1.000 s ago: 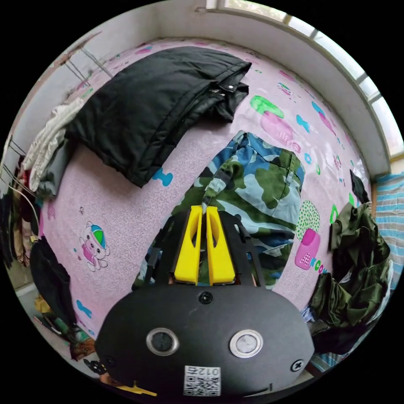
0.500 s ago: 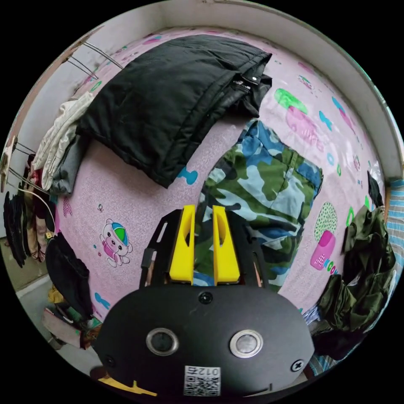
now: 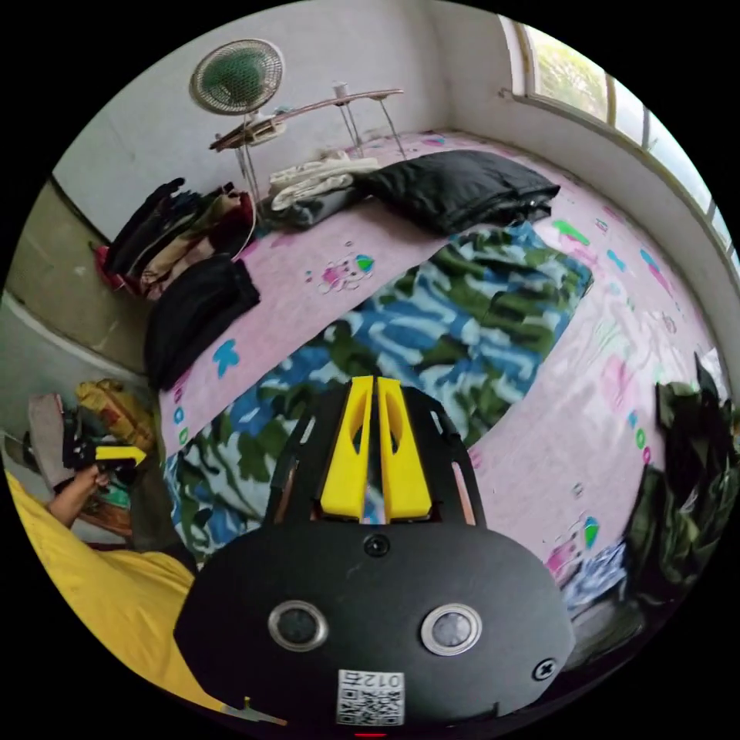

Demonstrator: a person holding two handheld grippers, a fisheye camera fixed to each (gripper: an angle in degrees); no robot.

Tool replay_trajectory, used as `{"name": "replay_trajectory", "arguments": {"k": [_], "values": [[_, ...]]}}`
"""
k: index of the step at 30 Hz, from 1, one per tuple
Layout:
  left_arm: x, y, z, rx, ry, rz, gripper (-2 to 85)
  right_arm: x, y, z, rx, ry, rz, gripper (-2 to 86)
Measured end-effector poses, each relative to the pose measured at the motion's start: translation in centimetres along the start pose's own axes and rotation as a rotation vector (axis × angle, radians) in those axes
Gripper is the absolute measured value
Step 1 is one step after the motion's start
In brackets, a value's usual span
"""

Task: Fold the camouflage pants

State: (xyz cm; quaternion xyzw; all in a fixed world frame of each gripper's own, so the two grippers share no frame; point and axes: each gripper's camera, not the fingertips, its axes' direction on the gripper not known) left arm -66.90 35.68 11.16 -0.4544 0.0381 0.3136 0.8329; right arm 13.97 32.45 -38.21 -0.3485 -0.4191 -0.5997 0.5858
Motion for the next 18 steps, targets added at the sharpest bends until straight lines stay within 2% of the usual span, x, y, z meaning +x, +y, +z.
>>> {"name": "replay_trajectory", "arguments": {"k": [3,5,8,12,18], "values": [[6.0,-2.8,1.1,-0.062,0.07,0.199,1.0,-2.0,6.7,2.9,-0.077,-0.203,0.066,0.8],[11.4,-3.5,3.0,-0.137,0.116,0.345,1.6,-4.0,10.1,4.4,-0.12,-0.238,0.064,0.8],[17.5,-2.4,5.3,-0.179,0.028,0.491,3.5,-7.2,14.9,6.6,-0.218,-0.275,0.025,0.7],[22.6,-0.9,7.7,-0.208,-0.071,0.57,5.6,-7.3,19.6,8.0,-0.222,-0.309,0.118,0.7],[25.2,0.4,9.4,-0.204,-0.154,0.517,6.3,-7.7,23.8,10.7,-0.264,-0.219,0.113,0.6]]}}
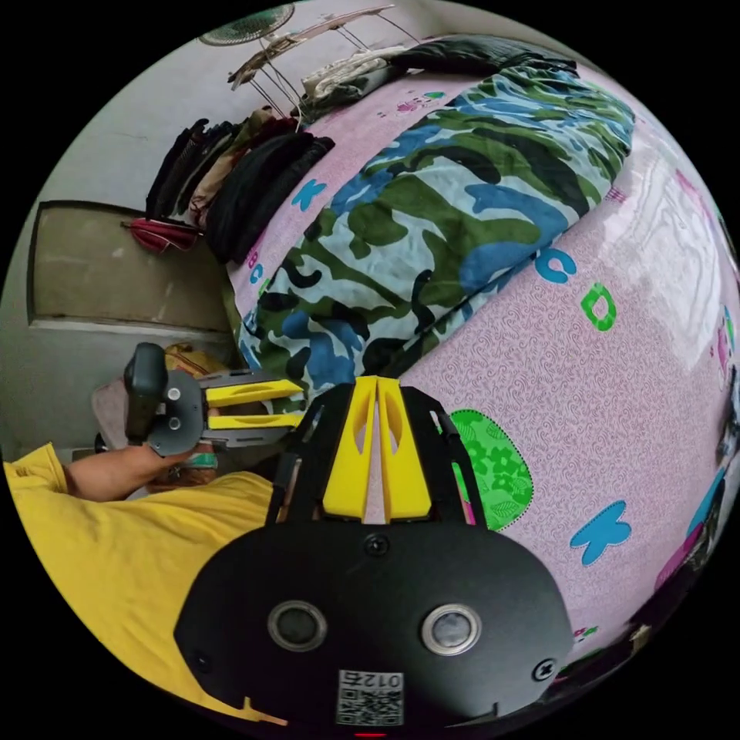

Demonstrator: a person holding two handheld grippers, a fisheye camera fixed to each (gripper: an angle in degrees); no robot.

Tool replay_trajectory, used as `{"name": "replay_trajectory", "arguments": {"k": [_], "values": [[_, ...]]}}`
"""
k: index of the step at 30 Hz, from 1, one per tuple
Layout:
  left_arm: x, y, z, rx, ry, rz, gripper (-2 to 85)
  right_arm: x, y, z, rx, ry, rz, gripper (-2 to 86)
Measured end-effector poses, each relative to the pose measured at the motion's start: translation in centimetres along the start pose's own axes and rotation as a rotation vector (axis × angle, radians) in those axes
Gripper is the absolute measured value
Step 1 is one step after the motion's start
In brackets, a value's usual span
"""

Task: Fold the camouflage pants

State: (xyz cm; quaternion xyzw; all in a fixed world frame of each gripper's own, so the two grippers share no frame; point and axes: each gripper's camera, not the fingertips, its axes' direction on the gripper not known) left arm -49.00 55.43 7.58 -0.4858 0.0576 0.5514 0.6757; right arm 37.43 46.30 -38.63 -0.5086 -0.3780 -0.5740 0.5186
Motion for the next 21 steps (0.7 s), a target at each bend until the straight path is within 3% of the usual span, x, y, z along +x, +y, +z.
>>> {"name": "replay_trajectory", "arguments": {"k": [3,7,13,21], "values": [[0.4,0.1,-0.1,0.008,0.0,-0.034,5.0,0.9,0.4,2.2,0.0,0.046,0.077,0.6],[0.2,0.6,-0.7,0.019,0.048,-0.093,3.1,3.0,0.6,2.5,0.106,-0.039,0.236,1.6],[0.2,1.6,-2.3,0.068,0.081,-0.101,0.8,6.5,0.5,5.0,0.11,-0.137,0.4,3.6],[-0.1,1.5,-3.6,0.091,0.136,-0.036,0.2,7.9,1.8,6.9,0.109,-0.212,0.429,1.2]]}}
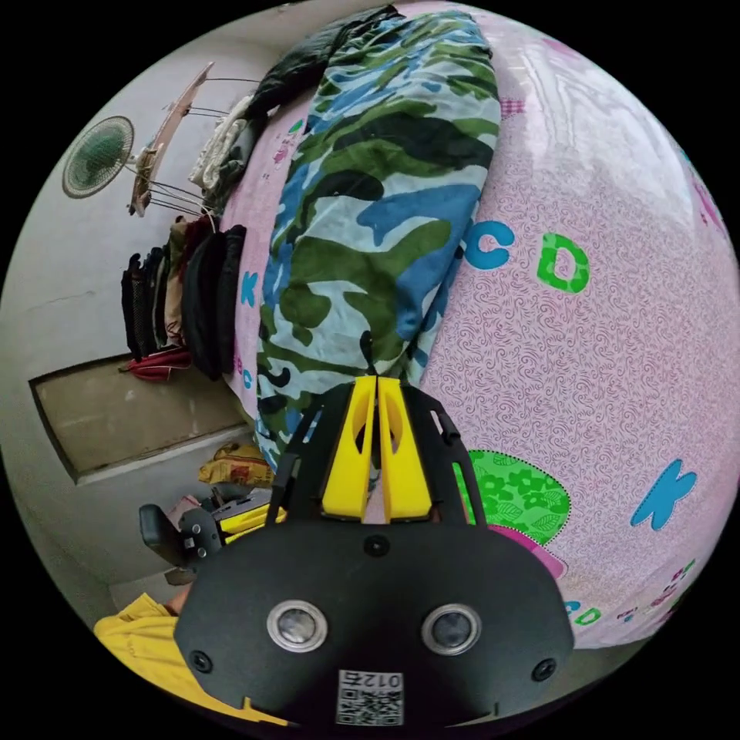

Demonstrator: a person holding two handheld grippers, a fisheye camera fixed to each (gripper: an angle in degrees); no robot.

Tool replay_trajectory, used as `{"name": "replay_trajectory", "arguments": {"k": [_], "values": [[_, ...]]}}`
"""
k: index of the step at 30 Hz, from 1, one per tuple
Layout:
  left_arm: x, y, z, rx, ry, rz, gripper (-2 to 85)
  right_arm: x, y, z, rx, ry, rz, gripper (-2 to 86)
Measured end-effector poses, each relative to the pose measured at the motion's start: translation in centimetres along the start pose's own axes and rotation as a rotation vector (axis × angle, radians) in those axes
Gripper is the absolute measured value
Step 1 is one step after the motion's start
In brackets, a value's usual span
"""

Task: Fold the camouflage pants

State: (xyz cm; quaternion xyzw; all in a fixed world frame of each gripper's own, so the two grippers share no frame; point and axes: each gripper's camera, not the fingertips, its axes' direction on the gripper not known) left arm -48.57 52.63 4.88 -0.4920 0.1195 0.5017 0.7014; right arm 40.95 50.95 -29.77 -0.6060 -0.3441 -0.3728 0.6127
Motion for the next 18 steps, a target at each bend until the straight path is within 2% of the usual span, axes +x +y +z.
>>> {"name": "replay_trajectory", "arguments": {"k": [4,8,13,18], "values": [[0.5,-0.1,-1.0,0.029,0.029,0.046,0.1,0.1,2.0,-1.0,0.033,0.069,-0.107,0.7],[-0.4,-0.9,2.4,-0.043,0.058,0.024,0.2,2.4,2.1,2.1,-0.01,0.118,-0.069,0.4],[-1.2,-1.6,3.8,-0.072,0.099,0.02,0.4,2.7,2.9,4.5,-0.022,0.244,-0.153,0.3],[-2.4,-1.9,4.9,-0.1,0.158,0.013,1.2,4.7,2.9,4.8,-0.036,0.182,-0.098,0.8]]}}
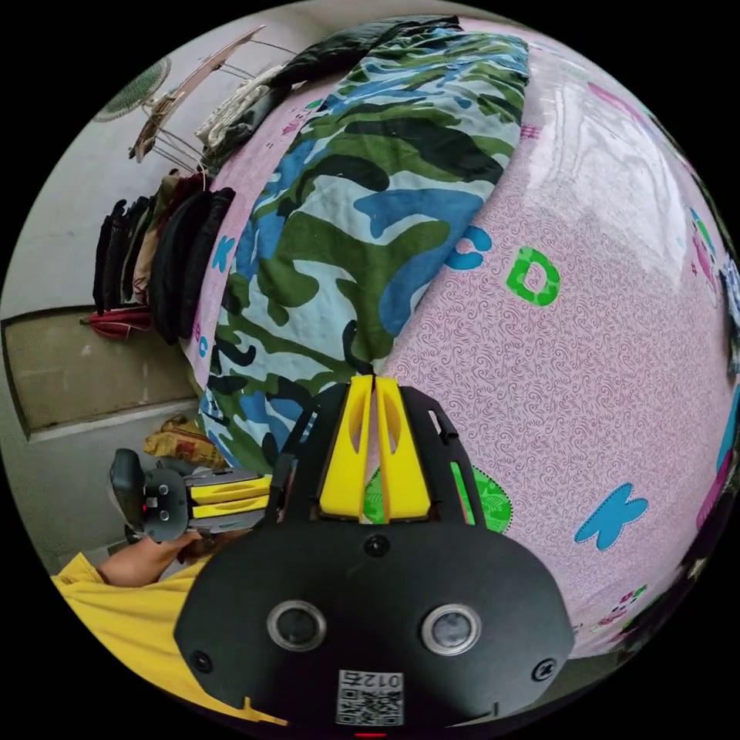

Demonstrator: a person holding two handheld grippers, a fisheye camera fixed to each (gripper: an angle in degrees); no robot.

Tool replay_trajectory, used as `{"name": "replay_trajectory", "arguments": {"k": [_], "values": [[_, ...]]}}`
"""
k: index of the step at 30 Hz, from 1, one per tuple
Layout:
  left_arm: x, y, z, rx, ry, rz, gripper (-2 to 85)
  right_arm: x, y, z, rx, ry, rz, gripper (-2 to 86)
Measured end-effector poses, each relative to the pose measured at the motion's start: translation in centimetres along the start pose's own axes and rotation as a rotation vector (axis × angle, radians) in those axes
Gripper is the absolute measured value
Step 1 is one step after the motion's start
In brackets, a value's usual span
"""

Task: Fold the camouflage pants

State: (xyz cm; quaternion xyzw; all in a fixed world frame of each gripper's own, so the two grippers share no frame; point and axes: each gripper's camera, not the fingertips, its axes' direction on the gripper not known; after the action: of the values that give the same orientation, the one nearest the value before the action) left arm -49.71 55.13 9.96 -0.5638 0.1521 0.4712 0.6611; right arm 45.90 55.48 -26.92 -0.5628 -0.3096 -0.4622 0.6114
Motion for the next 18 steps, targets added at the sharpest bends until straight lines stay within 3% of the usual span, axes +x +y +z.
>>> {"name": "replay_trajectory", "arguments": {"k": [3,5,9,12,18], "values": [[-1.1,0.8,-2.2,0.027,0.005,0.008,1.9,0.2,1.4,-2.2,0.121,0.051,-0.013,1.3],[-3.3,2.7,-5.9,0.146,-0.086,-0.068,2.7,-0.8,2.5,-3.3,0.175,0.076,-0.11,1.9],[-10.0,5.3,-8.8,0.221,-0.132,-0.305,4.6,-3.0,4.6,-1.3,0.017,0.056,-0.27,5.4],[-14.7,5.6,-7.6,0.158,-0.039,-0.365,6.6,-1.5,6.3,2.0,-0.144,-0.116,-0.185,7.7],[-17.5,4.1,-5.1,0.068,0.0,-0.317,9.1,2.7,7.8,5.2,-0.19,-0.324,0.04,10.1]]}}
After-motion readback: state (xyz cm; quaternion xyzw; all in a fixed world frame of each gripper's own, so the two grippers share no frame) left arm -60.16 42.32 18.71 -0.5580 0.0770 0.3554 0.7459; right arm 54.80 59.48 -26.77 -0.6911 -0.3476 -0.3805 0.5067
